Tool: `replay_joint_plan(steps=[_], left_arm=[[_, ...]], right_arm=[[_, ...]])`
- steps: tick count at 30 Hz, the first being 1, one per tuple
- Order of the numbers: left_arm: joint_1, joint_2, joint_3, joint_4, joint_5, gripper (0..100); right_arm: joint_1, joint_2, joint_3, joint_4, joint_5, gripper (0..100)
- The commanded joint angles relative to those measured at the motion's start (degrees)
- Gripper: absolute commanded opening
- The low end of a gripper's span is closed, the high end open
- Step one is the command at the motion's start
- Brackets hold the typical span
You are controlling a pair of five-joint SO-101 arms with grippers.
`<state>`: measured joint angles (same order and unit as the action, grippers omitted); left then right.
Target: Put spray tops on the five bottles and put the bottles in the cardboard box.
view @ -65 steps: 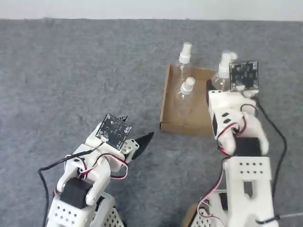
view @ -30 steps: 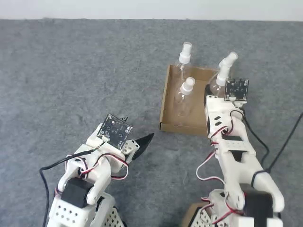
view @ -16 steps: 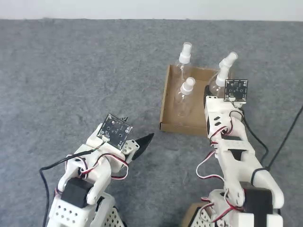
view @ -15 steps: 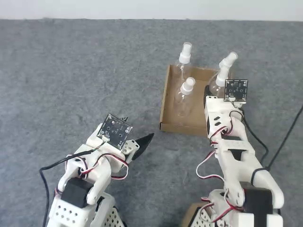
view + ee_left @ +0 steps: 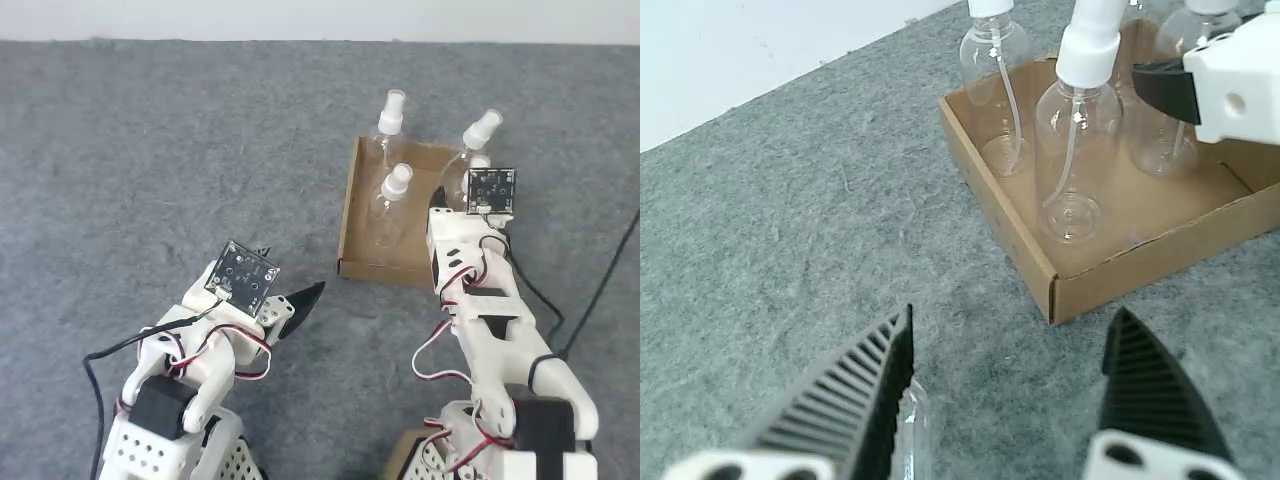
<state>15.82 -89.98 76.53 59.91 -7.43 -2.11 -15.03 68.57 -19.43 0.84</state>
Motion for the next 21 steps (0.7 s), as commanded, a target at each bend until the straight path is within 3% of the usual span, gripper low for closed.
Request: replay_joint_plan(steps=[1,21], left_arm=[[0.1,0.3,-0.2,-1.5,-0.4,28],[0.1,0.3,-0.2,-1.5,-0.5,28]], right_arm=[[-0.3,-1.0,-0.9,0.4,-0.4,21.7],[-0.3,-1.1,-3.8,0.7,2.7,21.7]])
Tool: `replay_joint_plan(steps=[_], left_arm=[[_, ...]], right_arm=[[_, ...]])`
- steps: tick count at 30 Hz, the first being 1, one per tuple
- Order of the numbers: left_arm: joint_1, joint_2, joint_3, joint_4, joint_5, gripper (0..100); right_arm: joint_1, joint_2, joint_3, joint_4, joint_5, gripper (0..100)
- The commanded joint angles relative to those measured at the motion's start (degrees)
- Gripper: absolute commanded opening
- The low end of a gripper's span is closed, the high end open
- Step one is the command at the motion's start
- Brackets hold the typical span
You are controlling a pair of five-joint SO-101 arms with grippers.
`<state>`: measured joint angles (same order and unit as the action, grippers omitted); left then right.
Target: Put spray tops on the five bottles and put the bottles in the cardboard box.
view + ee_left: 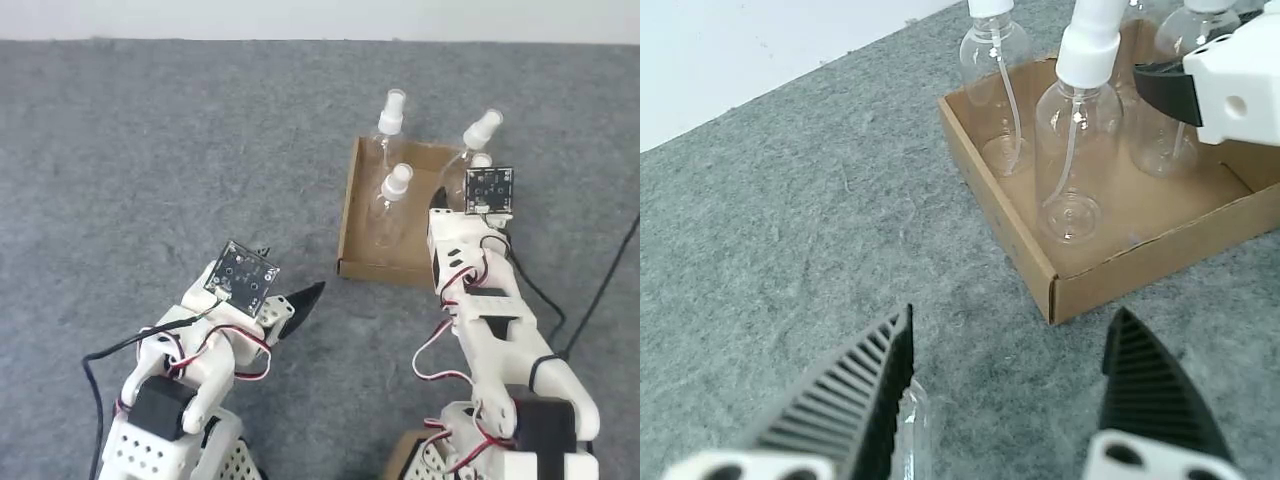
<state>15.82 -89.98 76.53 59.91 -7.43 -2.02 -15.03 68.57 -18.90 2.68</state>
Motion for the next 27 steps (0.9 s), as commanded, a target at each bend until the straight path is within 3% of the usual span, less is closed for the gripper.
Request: replay_joint_plan(steps=[1,7,27], left_arm=[[0.1,0.3,-0.2,-1.5,-0.5,28],[0.1,0.3,-0.2,-1.5,-0.6,28],[0.0,0.3,-0.1,-1.3,-0.4,28]], right_arm=[[-0.4,-1.1,-3.8,0.2,0.9,21.7],[-0.4,-4.9,-4.2,1.5,0.8,21.7],[-0.8,-28.0,-17.6,32.2,0.7,21.7]])
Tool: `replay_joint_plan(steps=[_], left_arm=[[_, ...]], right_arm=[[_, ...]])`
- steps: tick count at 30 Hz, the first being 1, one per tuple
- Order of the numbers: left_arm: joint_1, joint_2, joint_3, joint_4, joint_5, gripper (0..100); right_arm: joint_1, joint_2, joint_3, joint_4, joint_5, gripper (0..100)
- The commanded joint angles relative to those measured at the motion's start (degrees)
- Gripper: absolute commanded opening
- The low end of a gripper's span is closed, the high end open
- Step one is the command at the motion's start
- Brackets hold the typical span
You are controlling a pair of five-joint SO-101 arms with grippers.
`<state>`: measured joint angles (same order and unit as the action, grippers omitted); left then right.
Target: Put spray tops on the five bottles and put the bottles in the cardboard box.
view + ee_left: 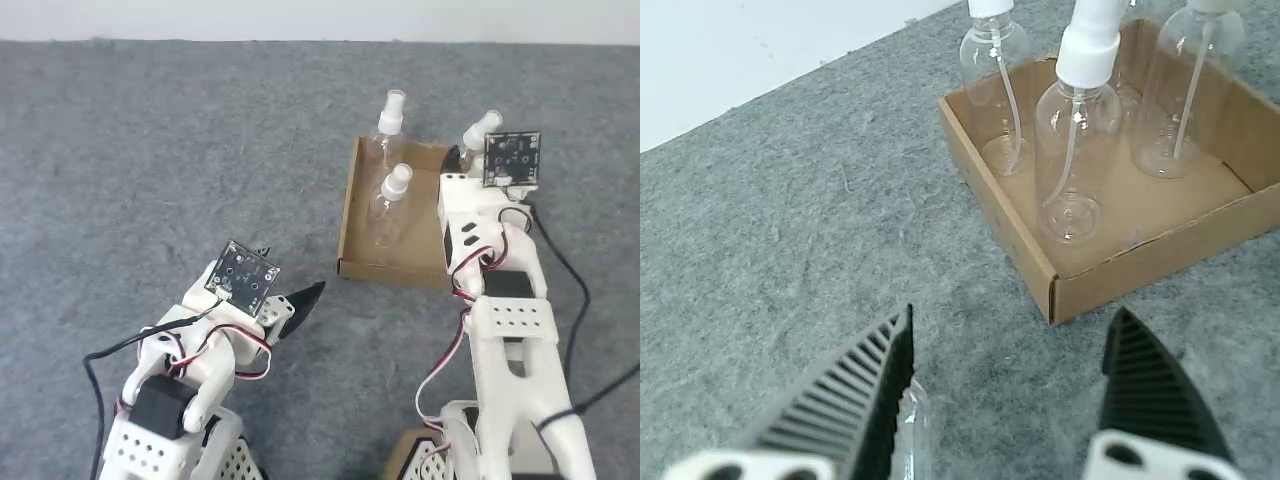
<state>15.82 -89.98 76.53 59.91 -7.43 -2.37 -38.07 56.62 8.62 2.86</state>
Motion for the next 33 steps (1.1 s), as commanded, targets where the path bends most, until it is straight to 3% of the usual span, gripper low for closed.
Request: replay_joint_plan(steps=[1,6,12,20,27,33], left_arm=[[0.0,0.3,-0.2,-1.3,-0.4,28],[-0.9,0.6,-1.0,0.0,-0.7,26],[-12.7,2.5,-6.4,0.3,-1.7,26],[-21.7,26.8,-19.8,2.5,-5.9,27],[-23.3,46.9,-35.6,15.6,-12.6,27],[-23.7,55.5,-37.1,17.1,-16.5,27]], right_arm=[[-1.0,-5.9,-6.2,6.8,0.5,21.7],[-6.3,-12.6,-6.6,18.8,0.5,21.7],[-11.6,-21.8,-6.5,34.7,0.8,21.4],[-15.0,-26.6,-6.4,60.7,0.9,21.6],[-15.1,-26.7,-3.7,68.1,1.0,22.6],[-15.0,-26.7,1.1,68.7,5.7,31.6]])
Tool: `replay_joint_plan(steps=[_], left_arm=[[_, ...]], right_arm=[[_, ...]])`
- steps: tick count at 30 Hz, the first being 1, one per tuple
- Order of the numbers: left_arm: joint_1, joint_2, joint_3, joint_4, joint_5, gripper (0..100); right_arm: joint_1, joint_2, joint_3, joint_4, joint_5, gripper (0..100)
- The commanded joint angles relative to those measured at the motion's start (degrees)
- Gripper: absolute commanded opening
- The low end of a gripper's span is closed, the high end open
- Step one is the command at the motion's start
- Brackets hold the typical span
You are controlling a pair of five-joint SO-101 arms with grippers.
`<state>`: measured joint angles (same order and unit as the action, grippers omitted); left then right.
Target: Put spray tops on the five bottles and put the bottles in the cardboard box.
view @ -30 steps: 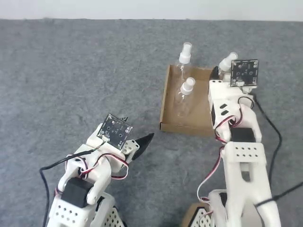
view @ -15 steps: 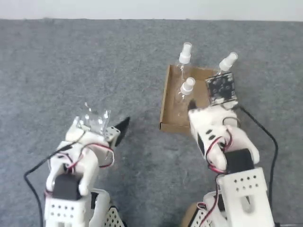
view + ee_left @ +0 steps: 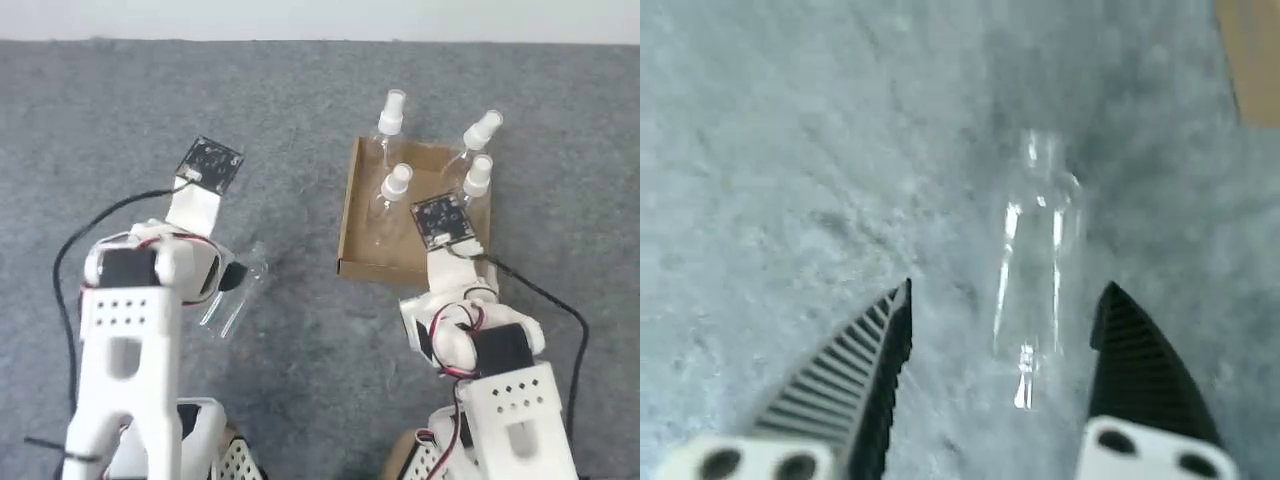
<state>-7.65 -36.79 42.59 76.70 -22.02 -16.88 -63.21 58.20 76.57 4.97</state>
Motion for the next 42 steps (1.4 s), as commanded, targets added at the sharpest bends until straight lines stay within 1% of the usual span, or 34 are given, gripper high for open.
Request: replay_joint_plan(steps=[1,5,11,15,18,20,22,24,26,29,33,36,42], left_arm=[[-0.3,3.3,-3.1,0.4,-2.4,27],[0.0,6.0,-3.6,-0.2,-3.1,29],[0.2,7.8,-4.1,-3.3,-1.7,30],[0.3,12.1,-6.5,-3.2,0.4,30],[0.0,14.5,-7.7,-3.1,0.6,30],[0.1,14.2,-7.9,-3.2,2.2,30],[0.1,12.7,-7.9,-3.3,4.7,30],[-0.3,10.1,-7.3,-3.6,6.9,30],[-0.6,7.2,-6.3,-3.8,8.7,27],[-1.1,3.3,-2.7,-6.6,10.4,24],[-1.2,0.0,4.1,-11.5,10.9,24],[-1.2,-1.0,7.0,-13.8,10.9,24],[-1.2,-1.1,7.5,-13.8,10.9,24]], right_arm=[[-0.6,-1.5,-0.5,1.2,4.6,31.7],[-0.6,-1.0,-0.8,1.3,5.1,31.8],[0.7,-0.9,-0.9,1.4,5.3,31.8],[7.4,-0.8,-2.0,1.2,5.5,31.8],[13.1,1.2,-4.5,1.1,8.5,31.8],[18.2,4.5,-6.2,0.3,9.9,31.8],[24.0,8.9,-7.4,-3.4,11.4,31.8],[29.1,13.5,-7.6,-8.6,14.5,31.8],[31.5,17.8,-7.7,-11.4,15.9,31.8],[31.4,23.3,-7.6,-13.6,15.7,31.7],[31.4,29.3,-7.5,-17.3,15.5,31.7],[31.2,33.2,-7.5,-19.8,12.0,31.7],[24.7,39.2,-7.5,-21.8,9.6,31.7]])
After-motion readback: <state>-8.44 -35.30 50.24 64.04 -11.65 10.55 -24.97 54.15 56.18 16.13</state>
